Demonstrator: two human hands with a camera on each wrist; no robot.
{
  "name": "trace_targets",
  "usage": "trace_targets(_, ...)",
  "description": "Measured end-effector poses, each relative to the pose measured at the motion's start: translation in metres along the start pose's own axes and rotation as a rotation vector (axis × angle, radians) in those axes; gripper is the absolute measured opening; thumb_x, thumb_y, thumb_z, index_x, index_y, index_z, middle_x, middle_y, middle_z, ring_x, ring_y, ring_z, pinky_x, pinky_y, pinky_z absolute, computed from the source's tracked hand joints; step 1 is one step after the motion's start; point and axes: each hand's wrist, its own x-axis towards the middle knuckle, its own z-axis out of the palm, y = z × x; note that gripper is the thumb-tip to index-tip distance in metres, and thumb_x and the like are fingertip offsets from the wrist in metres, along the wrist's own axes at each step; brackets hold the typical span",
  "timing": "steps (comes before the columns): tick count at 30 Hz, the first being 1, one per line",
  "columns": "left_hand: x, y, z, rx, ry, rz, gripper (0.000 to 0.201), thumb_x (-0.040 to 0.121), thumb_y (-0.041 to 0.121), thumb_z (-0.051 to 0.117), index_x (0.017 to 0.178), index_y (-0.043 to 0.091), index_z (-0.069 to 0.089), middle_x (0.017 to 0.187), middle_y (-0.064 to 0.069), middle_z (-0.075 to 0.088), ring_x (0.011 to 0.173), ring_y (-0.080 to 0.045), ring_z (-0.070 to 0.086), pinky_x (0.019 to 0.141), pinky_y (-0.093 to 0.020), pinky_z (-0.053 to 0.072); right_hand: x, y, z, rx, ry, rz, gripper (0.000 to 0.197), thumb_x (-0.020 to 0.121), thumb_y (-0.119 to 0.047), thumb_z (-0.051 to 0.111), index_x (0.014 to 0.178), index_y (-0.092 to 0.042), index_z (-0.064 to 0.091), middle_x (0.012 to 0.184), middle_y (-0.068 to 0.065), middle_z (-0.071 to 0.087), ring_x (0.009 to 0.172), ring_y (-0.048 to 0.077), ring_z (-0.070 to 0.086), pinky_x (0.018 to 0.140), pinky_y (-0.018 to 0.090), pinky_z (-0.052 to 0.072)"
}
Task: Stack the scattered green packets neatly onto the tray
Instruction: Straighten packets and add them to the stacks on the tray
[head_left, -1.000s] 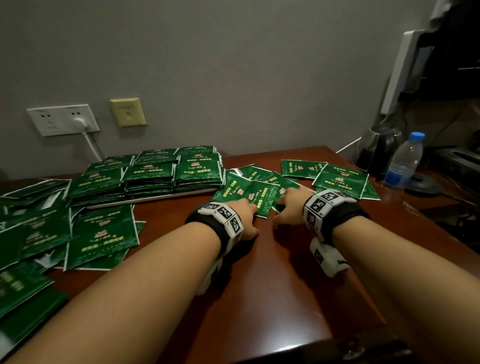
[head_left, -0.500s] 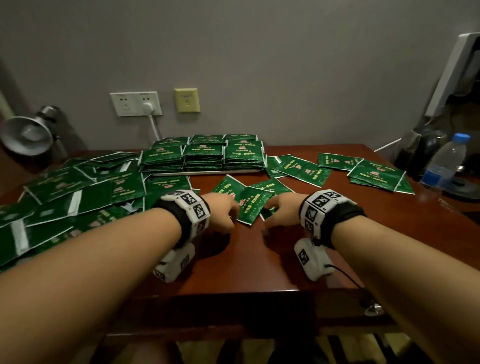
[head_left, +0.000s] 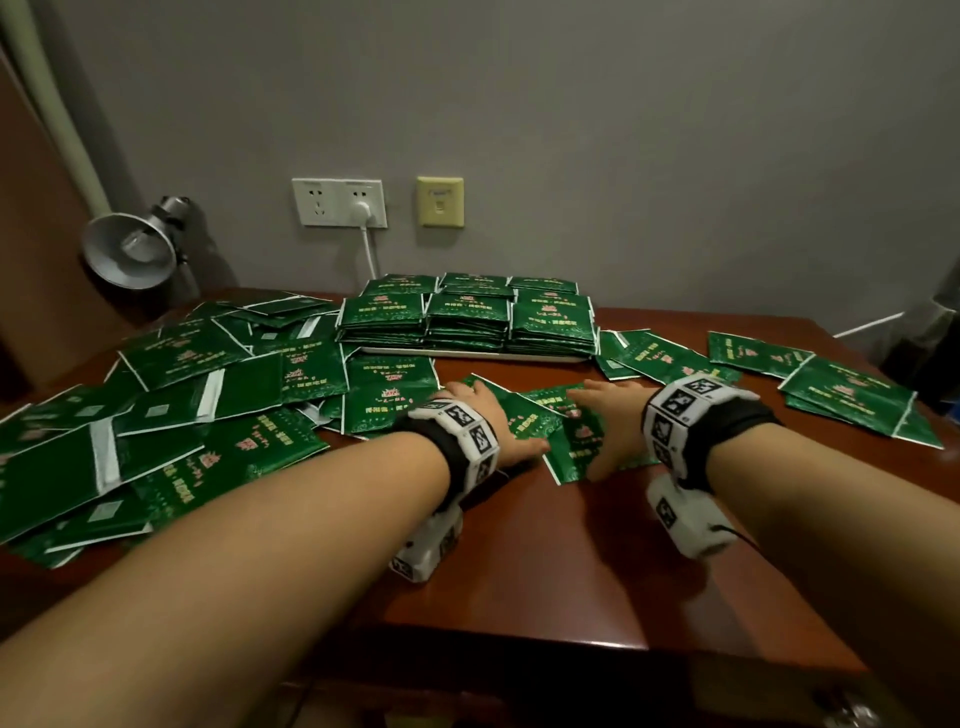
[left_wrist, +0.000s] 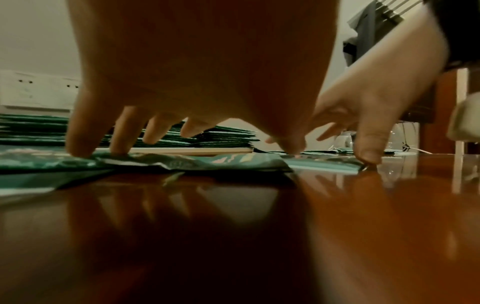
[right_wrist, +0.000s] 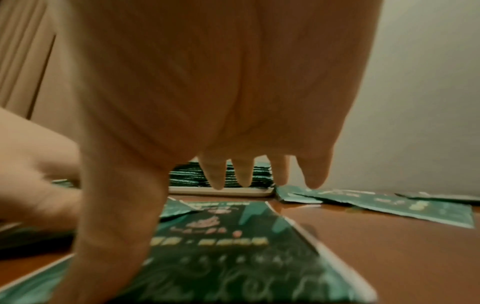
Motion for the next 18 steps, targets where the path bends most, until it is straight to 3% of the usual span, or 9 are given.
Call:
trace_targets(2,0.005,0.001,0.0,0.052,-0.024,0.027,0.133,0.061,0.093,0.044,0.153,0.006,0.006,0.153,-0.024,0.024,0.136,-0.044,0.031,0.109,-0.054,0.033,0.01,0.003,-0.006,-0.023,-0.018,-0.024,0.126,0.062,-0.059,0.081,0.155,-0.028,0.002,0.163,-0.002,0.002,0.148,0.028,0.011,0.118,0.044,0.02)
trace_targets(5,0.005,-0.003,-0.003,0.04,-0.008,0.077,0.123,0.063,0.087,0.055,0.152,0.01,0.017,0.15,-0.017,0.027,0.137,-0.038,0.027,0.11,-0.05,0.029,0.023,0.001,-0.009,-0.043,-0.057,-0.044,0.134,0.058,-0.062,0.082,0.155,-0.027,-0.002,0.162,-0.004,0.003,0.149,0.027,0.006,0.119,0.045,0.017)
trace_targets(8,0.011,-0.015,-0.006,-0.021,-0.035,0.086,0.117,0.059,0.082,0.065,0.148,0.018,0.025,0.146,-0.013,0.027,0.139,-0.036,0.021,0.111,-0.05,0.028,0.029,0.001,-0.011,0.023,-0.08,-0.071,0.133,0.056,-0.062,0.083,0.155,-0.026,0.002,0.16,-0.002,0.018,0.146,0.024,0.02,0.116,0.04,0.025)
trace_targets(11,0.018,-0.023,-0.007,-0.037,-0.067,0.062,0.124,0.055,0.087,0.061,0.151,0.022,0.018,0.149,-0.015,0.021,0.14,-0.038,0.019,0.112,-0.052,0.028,0.029,-0.002,-0.01,0.009,-0.04,-0.094,0.126,0.057,-0.067,0.079,0.154,-0.027,0.011,0.155,-0.001,0.026,0.14,0.024,0.031,0.113,0.041,0.032)
trace_targets(14,0.025,-0.022,-0.013,-0.106,-0.015,0.023,0.125,0.059,0.092,0.051,0.153,0.021,0.01,0.157,-0.019,0.01,0.144,-0.041,0.012,0.114,-0.055,0.022,0.03,-0.007,-0.006,-0.034,0.012,-0.085,0.117,0.055,-0.072,0.076,0.151,-0.031,0.023,0.139,0.003,0.037,0.13,0.026,0.035,0.104,0.044,0.038)
trace_targets(18,0.03,-0.023,-0.013,-0.058,-0.057,0.064,0.135,0.057,0.087,0.061,0.155,0.018,-0.002,0.159,-0.019,0.013,0.145,-0.039,0.017,0.115,-0.052,0.025,0.028,-0.01,-0.002,0.008,0.05,-0.08,0.116,0.051,-0.074,0.077,0.146,-0.024,0.032,0.135,0.002,0.042,0.125,0.024,0.042,0.102,0.039,0.041)
